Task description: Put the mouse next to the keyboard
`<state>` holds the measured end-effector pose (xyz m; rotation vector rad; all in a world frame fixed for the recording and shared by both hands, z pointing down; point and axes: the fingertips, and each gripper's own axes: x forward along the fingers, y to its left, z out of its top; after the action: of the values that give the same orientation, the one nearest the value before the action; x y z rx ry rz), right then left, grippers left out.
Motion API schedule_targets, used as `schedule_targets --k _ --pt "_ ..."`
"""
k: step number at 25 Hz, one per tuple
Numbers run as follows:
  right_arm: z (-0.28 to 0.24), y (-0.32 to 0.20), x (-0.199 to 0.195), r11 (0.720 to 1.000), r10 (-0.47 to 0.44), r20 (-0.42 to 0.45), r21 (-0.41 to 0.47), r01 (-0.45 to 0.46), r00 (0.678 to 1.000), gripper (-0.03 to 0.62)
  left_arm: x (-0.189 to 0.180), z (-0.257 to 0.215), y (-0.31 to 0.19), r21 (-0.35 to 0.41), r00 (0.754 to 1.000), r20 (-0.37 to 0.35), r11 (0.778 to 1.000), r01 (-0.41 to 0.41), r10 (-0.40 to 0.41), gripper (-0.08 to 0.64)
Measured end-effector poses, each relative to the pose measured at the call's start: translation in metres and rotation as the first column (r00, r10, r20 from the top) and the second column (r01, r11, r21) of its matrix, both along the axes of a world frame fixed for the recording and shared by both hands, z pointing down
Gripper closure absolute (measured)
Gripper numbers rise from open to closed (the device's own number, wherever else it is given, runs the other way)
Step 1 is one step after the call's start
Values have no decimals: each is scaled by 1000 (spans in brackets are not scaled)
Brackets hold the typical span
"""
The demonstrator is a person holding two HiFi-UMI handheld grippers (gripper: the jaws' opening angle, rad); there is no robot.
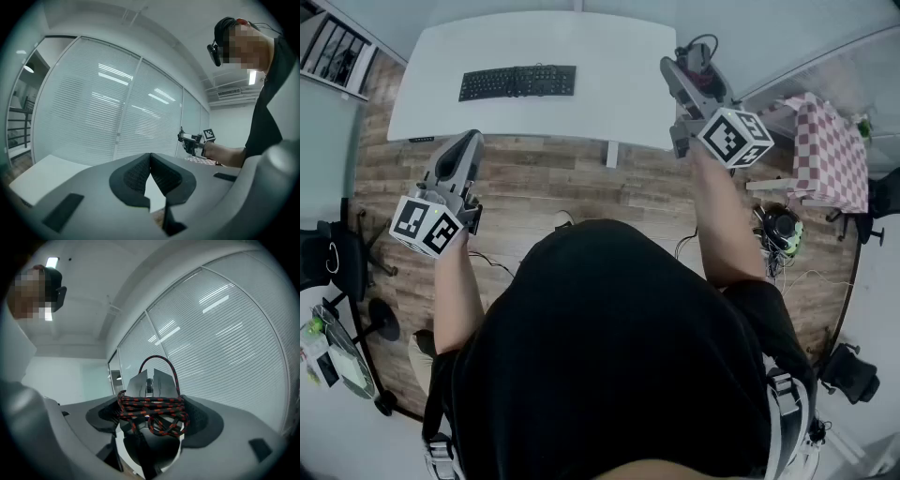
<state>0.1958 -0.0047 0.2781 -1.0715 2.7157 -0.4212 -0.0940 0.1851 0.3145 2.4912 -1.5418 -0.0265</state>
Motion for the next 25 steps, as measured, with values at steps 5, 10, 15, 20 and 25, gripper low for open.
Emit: schedule_targets --k 5,10,15,20,25 --pt "-1 12 33 1000 -12 -28 5 13 1000 190 44 -6 18 3 1000 2 1000 11 -11 537" --pt "9 14 45 999 -36 -10 -19 36 999 190 61 -6 25 2 1000 2 1000 31 -31 537" --pt "13 14 46 998 -51 4 -32 51 999 190 66 -2 29 -6 999 -4 999 47 -47 538" --pt "14 12 43 998 -52 14 -39 52 999 190 63 1 29 -9 999 -8 999 53 -53 538" --pt "14 6 36 998 -41 5 -43 42 999 190 52 3 26 -21 998 2 998 57 -56 538"
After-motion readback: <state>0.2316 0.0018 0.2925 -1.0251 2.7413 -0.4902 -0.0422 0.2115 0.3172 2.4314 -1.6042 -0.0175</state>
